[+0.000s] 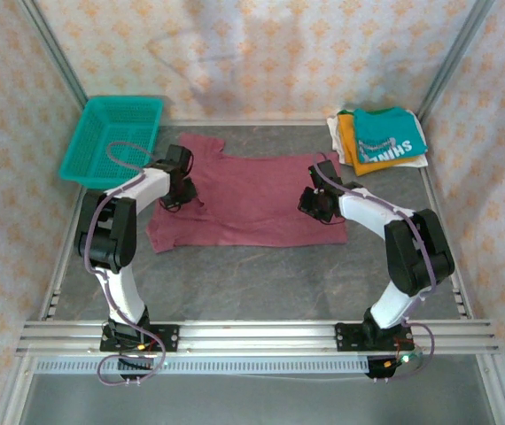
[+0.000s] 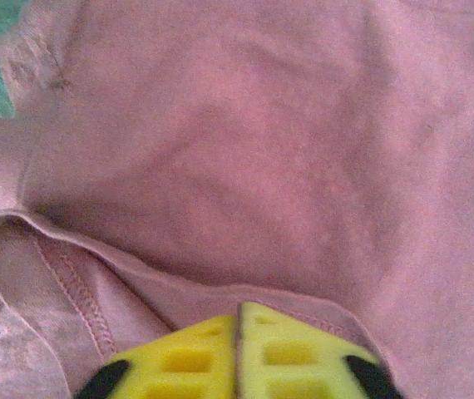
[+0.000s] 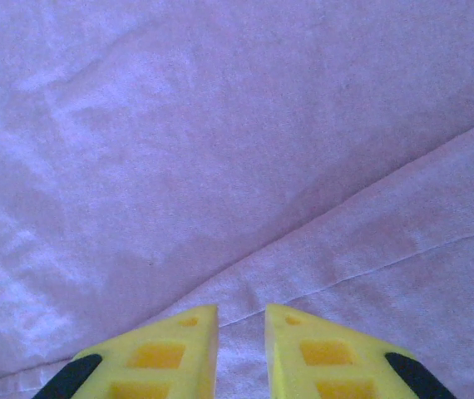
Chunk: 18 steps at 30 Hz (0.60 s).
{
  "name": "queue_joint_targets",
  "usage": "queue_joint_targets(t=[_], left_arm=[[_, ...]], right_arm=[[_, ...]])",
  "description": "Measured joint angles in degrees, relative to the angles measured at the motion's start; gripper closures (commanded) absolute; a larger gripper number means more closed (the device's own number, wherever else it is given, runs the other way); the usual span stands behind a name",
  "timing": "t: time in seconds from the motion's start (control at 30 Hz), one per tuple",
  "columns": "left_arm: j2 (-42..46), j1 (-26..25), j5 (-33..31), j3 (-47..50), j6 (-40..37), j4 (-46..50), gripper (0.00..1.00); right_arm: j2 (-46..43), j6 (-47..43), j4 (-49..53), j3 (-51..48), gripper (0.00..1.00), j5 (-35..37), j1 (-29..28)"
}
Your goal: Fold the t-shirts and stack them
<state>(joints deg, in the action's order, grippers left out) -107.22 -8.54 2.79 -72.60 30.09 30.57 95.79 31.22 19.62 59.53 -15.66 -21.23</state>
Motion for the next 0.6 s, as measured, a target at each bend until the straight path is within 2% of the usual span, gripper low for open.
queue_joint_targets(t=[0.13,0.3,0.33,0.5,0.6], left_arm=[[0.92,-0.37,-1.62,1.11,1.77,0.26,0.66],[1.07,-0.37,-1.73,2.58,2.91,0.22,0.7],[0.94,-0.37,-1.73,2.58,2.93,0.02,0.72],[-0.09,-0.37,-1.73,2.58,3.23,-0.59,1.0],[-0.11,-0.37,-1.77,2.43,2.86,-0.57,1.0]], right_arm=[[0.0,-0.42,0.0,0.0,0.76,-0.26,0.0],[0.11,-0.81,-0.02,0.0,0.76,-0.5,0.0],[0.15,-0.85,-0.04,0.0,0.76,-0.68,0.0],[0.26,-0.96,-0.2,0.02,0.75,-0.9,0.0],[0.26,-1.09,-0.17,0.02,0.75,-0.87,0.0]])
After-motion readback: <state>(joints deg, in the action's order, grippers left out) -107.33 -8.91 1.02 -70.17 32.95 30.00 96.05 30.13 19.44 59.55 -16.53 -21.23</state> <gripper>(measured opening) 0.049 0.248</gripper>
